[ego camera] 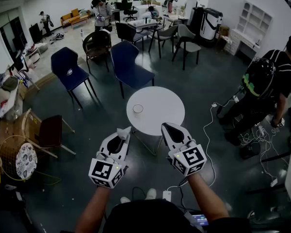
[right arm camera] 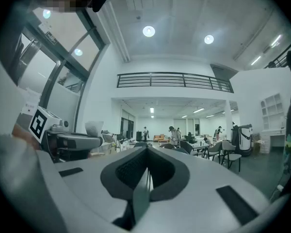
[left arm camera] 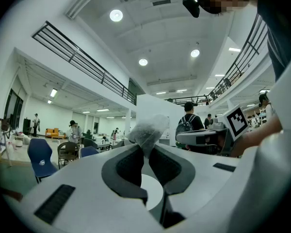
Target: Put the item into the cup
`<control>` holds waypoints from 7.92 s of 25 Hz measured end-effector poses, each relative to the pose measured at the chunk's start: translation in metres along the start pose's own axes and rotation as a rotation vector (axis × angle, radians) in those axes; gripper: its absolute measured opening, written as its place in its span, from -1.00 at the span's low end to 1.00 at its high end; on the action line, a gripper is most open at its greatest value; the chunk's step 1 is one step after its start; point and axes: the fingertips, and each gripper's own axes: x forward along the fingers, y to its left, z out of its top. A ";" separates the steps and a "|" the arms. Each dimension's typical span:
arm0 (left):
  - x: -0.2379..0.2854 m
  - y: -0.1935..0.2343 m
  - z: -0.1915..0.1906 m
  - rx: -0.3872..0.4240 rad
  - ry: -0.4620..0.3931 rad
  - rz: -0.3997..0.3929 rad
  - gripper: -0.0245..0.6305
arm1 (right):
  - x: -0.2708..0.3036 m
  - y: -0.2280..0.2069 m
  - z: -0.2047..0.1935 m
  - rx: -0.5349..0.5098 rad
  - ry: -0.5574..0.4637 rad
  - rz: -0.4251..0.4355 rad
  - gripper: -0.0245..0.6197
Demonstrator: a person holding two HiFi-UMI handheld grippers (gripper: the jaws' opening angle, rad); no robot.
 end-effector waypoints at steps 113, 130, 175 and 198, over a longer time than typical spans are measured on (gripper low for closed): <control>0.242 0.190 -0.045 -0.064 0.075 0.002 -0.79 | 0.258 -0.177 -0.034 0.054 0.067 -0.031 -0.87; 0.269 0.292 -0.061 -0.073 0.096 -0.048 -0.79 | 0.358 -0.172 -0.045 0.064 0.077 -0.091 -0.87; 0.366 0.274 -0.166 -0.113 0.271 -0.139 -0.79 | 0.374 -0.261 -0.123 0.108 0.181 -0.142 -0.87; 0.448 0.286 -0.289 -0.007 0.559 -0.186 -0.79 | 0.402 -0.324 -0.212 0.166 0.257 -0.124 -0.87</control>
